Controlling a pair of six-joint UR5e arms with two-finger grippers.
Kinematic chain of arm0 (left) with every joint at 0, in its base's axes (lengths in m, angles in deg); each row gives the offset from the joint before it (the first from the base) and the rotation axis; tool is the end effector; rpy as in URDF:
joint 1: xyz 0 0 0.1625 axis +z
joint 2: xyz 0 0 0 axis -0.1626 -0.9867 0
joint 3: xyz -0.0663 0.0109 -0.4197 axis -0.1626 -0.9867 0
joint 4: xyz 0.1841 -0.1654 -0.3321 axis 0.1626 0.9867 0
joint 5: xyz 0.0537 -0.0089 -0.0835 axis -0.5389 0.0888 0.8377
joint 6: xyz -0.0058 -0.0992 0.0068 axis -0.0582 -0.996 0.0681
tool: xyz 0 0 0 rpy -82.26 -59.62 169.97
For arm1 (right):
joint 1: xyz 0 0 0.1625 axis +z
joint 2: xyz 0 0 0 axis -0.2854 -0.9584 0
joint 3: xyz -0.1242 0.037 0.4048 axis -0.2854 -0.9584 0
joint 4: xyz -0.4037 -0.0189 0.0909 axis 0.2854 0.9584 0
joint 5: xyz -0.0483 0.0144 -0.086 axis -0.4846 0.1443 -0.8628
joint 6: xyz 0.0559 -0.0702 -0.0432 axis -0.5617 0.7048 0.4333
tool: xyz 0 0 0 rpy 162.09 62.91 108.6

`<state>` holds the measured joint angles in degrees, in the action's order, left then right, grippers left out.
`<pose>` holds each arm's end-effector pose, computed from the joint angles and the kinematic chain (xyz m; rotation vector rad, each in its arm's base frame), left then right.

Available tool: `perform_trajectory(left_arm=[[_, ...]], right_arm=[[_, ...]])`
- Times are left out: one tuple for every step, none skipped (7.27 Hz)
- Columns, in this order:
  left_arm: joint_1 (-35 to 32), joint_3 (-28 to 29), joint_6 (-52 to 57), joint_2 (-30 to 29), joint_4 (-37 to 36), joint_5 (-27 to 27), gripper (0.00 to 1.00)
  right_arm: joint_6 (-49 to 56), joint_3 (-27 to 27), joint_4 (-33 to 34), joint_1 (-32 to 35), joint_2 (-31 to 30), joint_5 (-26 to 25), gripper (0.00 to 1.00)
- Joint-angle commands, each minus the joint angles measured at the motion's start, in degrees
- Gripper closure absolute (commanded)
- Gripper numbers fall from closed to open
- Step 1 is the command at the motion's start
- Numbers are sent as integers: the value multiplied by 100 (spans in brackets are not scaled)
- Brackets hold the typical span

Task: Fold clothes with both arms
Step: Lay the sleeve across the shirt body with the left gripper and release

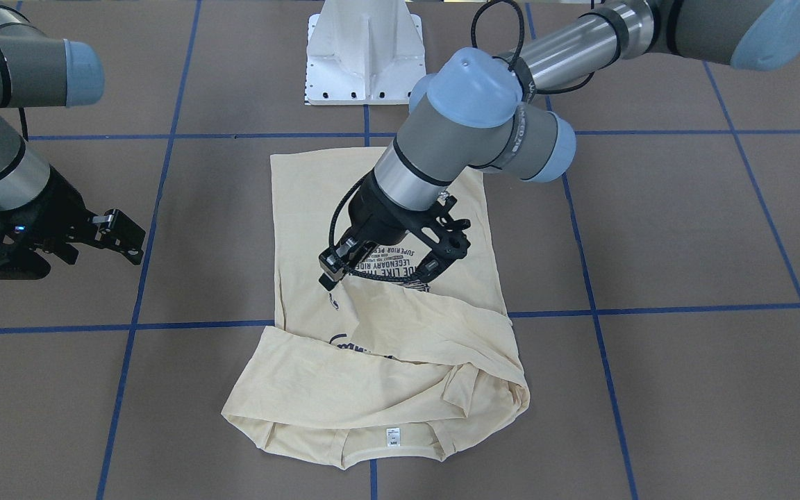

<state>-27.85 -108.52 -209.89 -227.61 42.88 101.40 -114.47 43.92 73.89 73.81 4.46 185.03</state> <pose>0.5727 -0.5624 0.1028 -0.2296 1.3650 -0.8128 -0.2673 -0.5531 0.3419 0.0269 -0.8372 0.0991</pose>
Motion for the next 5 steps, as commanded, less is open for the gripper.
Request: perform_trajectory(left_arm=[[424, 602, -6, -174, 414, -545, 100], [451, 796, 63, -184, 607, -581, 15], [547, 850, 134, -192, 687, -730, 0], [618, 850, 395, -192, 766, -775, 0], [618, 842, 442, -184, 776, -775, 0]], right_arm=[[2, -29, -7, -1, 2, 0, 0], [2, -29, 1, -1, 2, 0, 0], [2, -29, 2, -1, -6, 0, 0], [2, -38, 2, -1, -6, 0, 0], [-7, -29, 10, -1, -6, 0, 0]])
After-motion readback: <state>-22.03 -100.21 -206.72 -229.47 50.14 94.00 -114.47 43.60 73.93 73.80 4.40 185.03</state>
